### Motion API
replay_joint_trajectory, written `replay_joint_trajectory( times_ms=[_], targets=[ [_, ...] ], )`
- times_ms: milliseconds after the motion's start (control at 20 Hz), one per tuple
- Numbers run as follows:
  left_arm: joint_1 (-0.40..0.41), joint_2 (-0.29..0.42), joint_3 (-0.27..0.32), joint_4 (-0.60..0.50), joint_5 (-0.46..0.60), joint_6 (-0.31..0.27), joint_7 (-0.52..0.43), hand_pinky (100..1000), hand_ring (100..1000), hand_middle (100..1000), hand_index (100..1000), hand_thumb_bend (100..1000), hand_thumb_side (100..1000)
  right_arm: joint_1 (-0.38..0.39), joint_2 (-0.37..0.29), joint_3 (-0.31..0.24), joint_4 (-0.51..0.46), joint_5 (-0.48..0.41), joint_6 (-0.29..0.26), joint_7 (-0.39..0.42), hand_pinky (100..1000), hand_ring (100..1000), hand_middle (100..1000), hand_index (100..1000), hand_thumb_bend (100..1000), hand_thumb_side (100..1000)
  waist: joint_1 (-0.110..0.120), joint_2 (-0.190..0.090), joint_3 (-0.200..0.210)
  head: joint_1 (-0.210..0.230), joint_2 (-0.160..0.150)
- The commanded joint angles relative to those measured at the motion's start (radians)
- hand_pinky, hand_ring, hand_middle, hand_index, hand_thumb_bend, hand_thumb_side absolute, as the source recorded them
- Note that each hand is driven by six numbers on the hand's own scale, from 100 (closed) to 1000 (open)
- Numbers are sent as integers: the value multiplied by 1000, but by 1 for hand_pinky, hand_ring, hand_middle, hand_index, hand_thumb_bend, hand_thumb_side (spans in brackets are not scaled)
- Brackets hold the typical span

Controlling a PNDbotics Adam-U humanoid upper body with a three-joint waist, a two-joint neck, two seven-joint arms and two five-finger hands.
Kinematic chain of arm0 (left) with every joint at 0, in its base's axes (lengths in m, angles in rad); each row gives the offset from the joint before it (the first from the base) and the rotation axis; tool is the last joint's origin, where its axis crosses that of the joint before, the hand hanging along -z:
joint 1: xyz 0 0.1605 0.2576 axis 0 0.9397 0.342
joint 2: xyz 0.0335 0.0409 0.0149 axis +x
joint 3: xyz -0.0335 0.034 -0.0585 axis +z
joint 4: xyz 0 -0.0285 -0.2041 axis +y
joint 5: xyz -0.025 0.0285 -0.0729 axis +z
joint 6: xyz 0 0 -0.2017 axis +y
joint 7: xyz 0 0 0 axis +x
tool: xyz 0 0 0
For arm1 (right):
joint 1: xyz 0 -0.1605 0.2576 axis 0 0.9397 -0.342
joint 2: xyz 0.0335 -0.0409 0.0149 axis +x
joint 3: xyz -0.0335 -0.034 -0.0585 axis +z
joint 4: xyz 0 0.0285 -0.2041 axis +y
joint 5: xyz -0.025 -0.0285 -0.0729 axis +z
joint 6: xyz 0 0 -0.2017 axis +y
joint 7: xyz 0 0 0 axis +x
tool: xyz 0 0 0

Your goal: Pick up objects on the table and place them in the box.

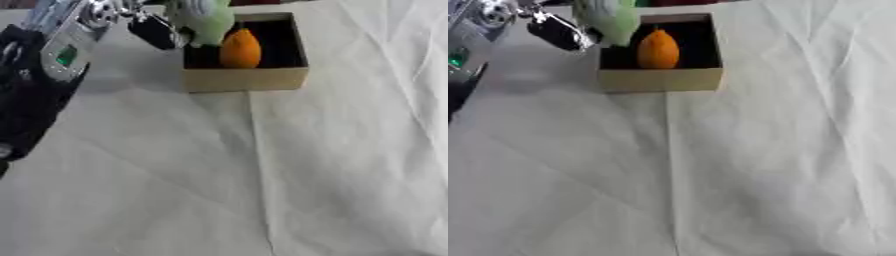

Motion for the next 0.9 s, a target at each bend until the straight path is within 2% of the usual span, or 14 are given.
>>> replay_joint_trajectory(
  times_ms=[50, 350, 650, 800, 850, 900],
  targets=[
    [-43, -18, 35, 73, -36, -21, 42, 741, 681, 704, 859, 100, 266, -28, 1, -6, -19, 3, -1, 3, 834, 867, 771, 800, 100, 715, -2, -16, -7, 10, -18],
    [-87, -57, 61, 176, -85, -57, 117, 742, 680, 707, 858, 100, 273, -42, 21, -8, -23, 3, 2, 5, 835, 868, 770, 799, 100, 719, 3, 3, -38, 27, -46],
    [-130, -82, 75, 247, -150, -96, 146, 748, 700, 714, 858, 100, 280, -49, 31, -14, -30, -1, 8, 7, 835, 869, 769, 799, 100, 723, 13, 21, -69, 43, -65],
    [-133, -89, 77, 263, -172, -109, 150, 754, 710, 720, 861, 104, 307, -47, 32, -18, -32, -3, 10, 7, 834, 868, 768, 797, 100, 725, 17, 24, -77, 43, -67],
    [-134, -93, 77, 266, -178, -112, 151, 755, 712, 722, 862, 119, 317, -46, 34, -18, -33, -4, 11, 7, 834, 868, 768, 797, 100, 725, 18, 25, -79, 43, -67],
    [-135, -95, 77, 269, -182, -116, 153, 758, 717, 726, 864, 174, 373, -46, 35, -19, -33, -5, 11, 8, 834, 868, 768, 797, 100, 726, 19, 26, -81, 44, -68]
  ],
)
